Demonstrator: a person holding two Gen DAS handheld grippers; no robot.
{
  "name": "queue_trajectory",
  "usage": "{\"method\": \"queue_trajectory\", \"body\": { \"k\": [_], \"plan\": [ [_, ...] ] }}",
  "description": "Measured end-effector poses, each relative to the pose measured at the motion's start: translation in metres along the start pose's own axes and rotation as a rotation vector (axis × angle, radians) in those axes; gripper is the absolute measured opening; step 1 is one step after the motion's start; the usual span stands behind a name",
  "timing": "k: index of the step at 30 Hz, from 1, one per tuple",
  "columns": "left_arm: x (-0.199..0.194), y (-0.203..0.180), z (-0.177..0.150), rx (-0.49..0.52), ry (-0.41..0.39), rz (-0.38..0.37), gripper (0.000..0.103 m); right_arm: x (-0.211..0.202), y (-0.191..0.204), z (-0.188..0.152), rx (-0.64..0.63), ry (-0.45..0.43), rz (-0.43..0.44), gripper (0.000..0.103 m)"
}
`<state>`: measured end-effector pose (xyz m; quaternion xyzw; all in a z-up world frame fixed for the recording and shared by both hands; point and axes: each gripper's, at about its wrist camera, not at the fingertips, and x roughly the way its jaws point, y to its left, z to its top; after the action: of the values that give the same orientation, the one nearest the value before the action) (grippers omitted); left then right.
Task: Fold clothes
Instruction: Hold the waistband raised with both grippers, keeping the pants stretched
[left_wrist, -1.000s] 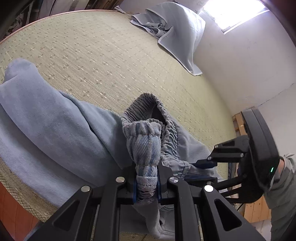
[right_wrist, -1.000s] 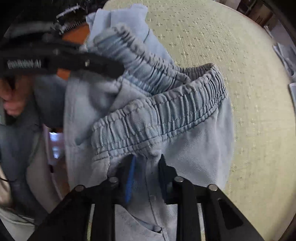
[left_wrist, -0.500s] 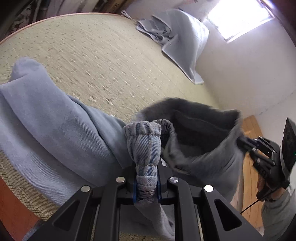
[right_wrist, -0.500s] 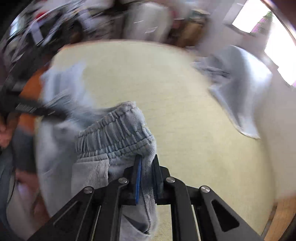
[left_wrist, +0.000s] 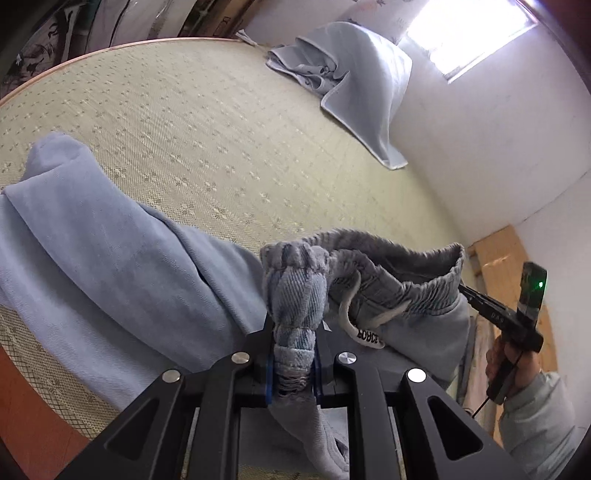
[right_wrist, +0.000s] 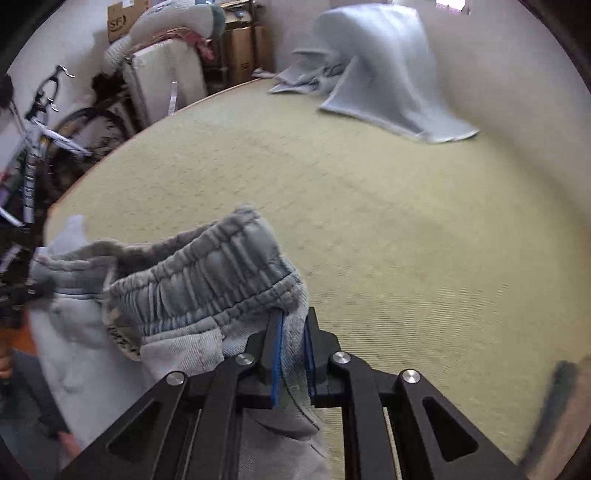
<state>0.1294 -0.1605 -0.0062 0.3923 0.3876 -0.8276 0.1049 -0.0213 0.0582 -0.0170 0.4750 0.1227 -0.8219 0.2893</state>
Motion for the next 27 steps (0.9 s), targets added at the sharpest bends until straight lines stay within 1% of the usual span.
{"method": "queue_trajectory", "body": {
  "k": [1,3,4,7,8,9,11,12,15,16,19,20,23,25,27],
  "plan": [
    [0.002,0.0,0.0,0.0,0.004,0.006,0.014,0.006,-0.005,0.002,-0.004,0.019,0.034,0.012],
    [0.006,0.0,0.001,-0.003,0.014,0.017,0.014,0.019,-0.001,0.005,-0.048,0.075,0.08,0.019],
    [0.006,0.001,0.001,-0.006,0.018,0.02,0.014,0.023,0.001,0.011,-0.083,0.109,0.115,0.02],
    [0.009,0.005,0.001,-0.014,0.032,0.029,0.014,0.033,-0.011,0.027,-0.155,0.189,0.237,0.033],
    [0.01,0.005,0.001,-0.016,0.035,0.031,0.014,0.038,-0.016,0.034,-0.167,0.215,0.276,0.044],
    [0.01,0.006,0.001,-0.019,0.038,0.032,0.014,0.043,-0.02,0.036,-0.168,0.232,0.298,0.055],
    [0.012,0.008,0.0,-0.025,0.043,0.035,0.014,0.051,-0.029,0.043,-0.167,0.27,0.351,0.065],
    [0.012,0.008,0.0,-0.024,0.044,0.036,0.014,0.052,-0.03,0.046,-0.165,0.287,0.373,0.068],
    [0.014,0.005,0.0,-0.021,0.045,0.038,0.014,0.064,-0.038,0.051,-0.13,0.34,0.461,0.069],
    [0.015,0.005,0.0,-0.022,0.046,0.039,0.014,0.079,-0.045,0.053,-0.116,0.353,0.498,0.069],
    [0.015,0.005,0.0,-0.023,0.048,0.042,0.014,0.081,-0.05,0.04,-0.095,0.387,0.572,0.071],
    [0.014,0.005,-0.001,-0.022,0.048,0.044,0.014,0.084,-0.053,0.039,-0.096,0.384,0.571,0.072],
    [0.013,0.003,-0.002,-0.02,0.047,0.047,0.014,0.079,-0.066,0.038,-0.061,0.347,0.609,0.073],
    [0.012,0.003,-0.003,-0.018,0.047,0.049,0.014,0.078,-0.07,0.037,-0.038,0.315,0.636,0.075],
    [0.011,0.004,-0.003,-0.015,0.046,0.052,0.014,0.084,-0.074,0.036,-0.017,0.309,0.654,0.079]
  ]
}}
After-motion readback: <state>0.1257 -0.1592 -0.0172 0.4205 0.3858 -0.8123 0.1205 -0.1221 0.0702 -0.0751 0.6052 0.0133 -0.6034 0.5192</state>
